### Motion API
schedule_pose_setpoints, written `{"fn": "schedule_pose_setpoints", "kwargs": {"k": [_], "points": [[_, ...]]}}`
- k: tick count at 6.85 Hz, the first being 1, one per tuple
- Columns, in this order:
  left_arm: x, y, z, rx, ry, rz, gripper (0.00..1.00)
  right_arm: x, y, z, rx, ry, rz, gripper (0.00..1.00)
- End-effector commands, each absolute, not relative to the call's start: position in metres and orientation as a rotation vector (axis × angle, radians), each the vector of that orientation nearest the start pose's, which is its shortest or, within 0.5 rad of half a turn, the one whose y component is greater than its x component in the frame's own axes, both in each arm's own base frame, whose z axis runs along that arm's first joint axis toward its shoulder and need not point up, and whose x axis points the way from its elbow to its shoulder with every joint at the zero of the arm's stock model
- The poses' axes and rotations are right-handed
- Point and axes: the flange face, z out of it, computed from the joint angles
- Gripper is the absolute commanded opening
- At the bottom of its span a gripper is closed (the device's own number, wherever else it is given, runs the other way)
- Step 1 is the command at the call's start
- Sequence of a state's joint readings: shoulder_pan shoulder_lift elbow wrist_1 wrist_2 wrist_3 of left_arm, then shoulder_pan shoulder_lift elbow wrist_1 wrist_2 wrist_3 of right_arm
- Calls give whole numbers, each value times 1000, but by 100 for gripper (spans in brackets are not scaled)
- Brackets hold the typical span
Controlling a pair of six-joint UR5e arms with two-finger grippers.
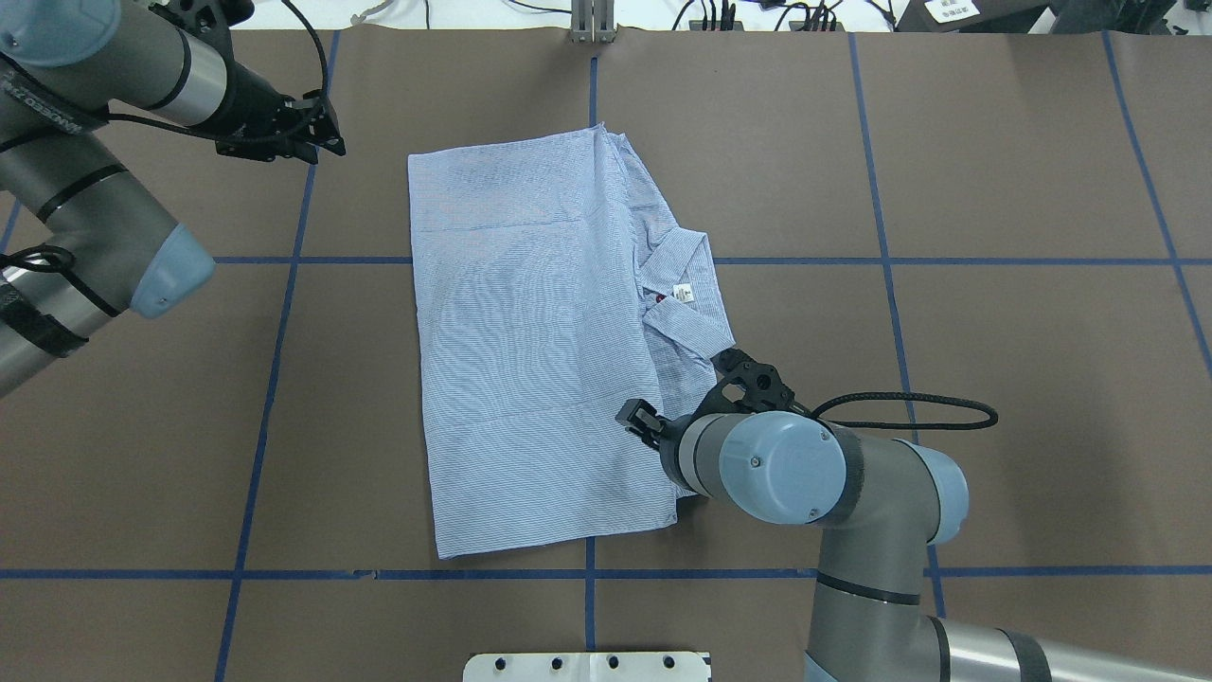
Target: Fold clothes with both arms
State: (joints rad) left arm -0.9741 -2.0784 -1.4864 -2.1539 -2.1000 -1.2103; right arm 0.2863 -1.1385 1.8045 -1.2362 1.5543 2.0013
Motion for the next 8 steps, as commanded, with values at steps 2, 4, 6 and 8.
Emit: {"fn": "schedule_pose_setpoints", "kwargs": {"k": [2, 4, 6, 8], "points": [[319, -618, 335, 228, 1071, -285, 43, -558, -304, 276, -74, -1014, 692, 9], [320, -617, 335, 224, 1068, -286, 43, -543, -303, 259, -76, -1054, 690, 0], [321, -619, 332, 214, 1057, -291, 43, -527, -295, 247, -58, -910, 691, 0], [321, -619, 333, 213, 1056, -292, 43, -527, -298, 254, 22, -889, 697, 0]]}}
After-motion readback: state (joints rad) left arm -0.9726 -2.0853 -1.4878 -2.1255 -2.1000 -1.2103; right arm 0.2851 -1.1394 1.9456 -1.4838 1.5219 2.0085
